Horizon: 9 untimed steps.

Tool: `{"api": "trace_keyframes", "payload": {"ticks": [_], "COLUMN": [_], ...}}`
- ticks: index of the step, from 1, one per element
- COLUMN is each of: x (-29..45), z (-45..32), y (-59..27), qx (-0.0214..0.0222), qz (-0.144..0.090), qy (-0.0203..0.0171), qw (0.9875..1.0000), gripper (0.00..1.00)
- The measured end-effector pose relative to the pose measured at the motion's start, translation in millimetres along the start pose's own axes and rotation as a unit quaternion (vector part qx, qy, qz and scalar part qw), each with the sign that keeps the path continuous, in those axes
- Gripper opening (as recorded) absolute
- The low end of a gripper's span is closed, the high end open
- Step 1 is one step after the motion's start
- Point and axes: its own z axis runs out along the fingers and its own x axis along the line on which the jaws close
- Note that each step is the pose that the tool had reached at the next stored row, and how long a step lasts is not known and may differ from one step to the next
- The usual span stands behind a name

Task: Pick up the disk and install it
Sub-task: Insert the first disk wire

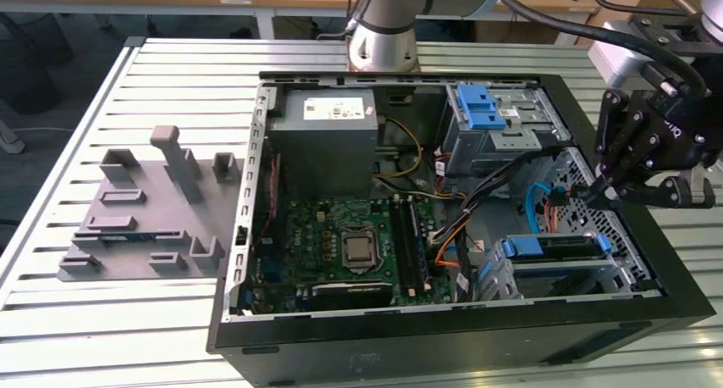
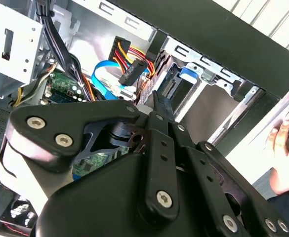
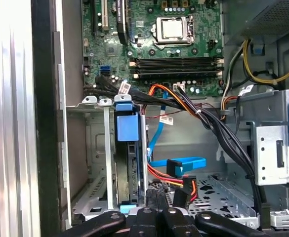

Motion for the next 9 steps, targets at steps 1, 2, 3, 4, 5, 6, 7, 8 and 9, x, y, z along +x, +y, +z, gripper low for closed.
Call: {"api": "trace_keyframes", "payload": {"ticks": [1, 2, 3, 4, 5, 6, 7, 8, 9], "x": [-1.2, -6.9, -7.5, -7.7, -8.1, -8.4, -8.8, -9.4, -10.2], "z": [0.1, 1.0, 1.1, 1.5, 1.6, 1.8, 2.0, 2.0, 2.1], "y": [0.0, 0.3, 0.2, 0.2, 0.2, 0.2, 0.0, 0.1, 0.1], "qx": [0.0, 0.0003, 0.0002, 0.0002, 0.0, -0.0001, -0.0002, -0.0002, -0.0001], "qz": [0.002, 0.01, 0.01, 0.01, 0.01, 0.01, 0.01, 0.011, 0.013], "qy": [0.0, -0.0002, -0.0001, -0.0002, -0.0002, -0.0001, -0.0001, 0.0002, 0.0008], "qw": [1.0, 1.0, 0.9999, 0.9999, 0.9999, 0.9999, 0.9999, 0.9999, 0.9999], "gripper": [0.11, 0.11, 0.11, 0.11, 0.11, 0.11, 0.11, 0.11, 0.11]}}
